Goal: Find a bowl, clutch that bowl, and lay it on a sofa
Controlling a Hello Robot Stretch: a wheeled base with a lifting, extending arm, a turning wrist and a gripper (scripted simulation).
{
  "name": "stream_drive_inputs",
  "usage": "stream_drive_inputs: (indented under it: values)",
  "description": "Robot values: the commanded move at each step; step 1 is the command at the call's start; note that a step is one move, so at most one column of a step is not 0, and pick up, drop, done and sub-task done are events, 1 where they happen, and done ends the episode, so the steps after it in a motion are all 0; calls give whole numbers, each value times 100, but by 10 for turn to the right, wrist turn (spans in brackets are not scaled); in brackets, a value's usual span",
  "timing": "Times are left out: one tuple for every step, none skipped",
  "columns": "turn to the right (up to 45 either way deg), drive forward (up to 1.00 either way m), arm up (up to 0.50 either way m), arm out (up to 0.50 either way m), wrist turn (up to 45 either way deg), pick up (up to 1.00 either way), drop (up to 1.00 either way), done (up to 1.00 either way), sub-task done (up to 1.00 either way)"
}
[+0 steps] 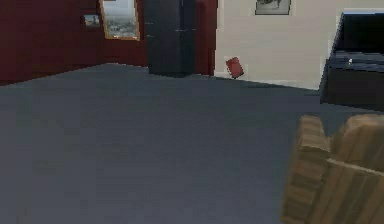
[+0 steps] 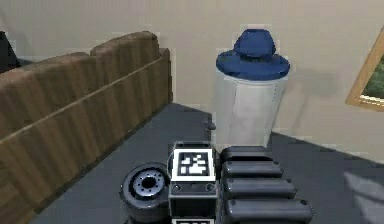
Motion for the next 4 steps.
stream_drive_inputs:
  values:
    - [30, 0, 0, 0, 0, 0, 0, 0, 0]
    - [0, 100, 0, 0, 0, 0, 0, 0, 0]
    - [-30, 0, 0, 0, 0, 0, 0, 0, 0]
    - [0, 10, 0, 0, 0, 0, 0, 0, 0]
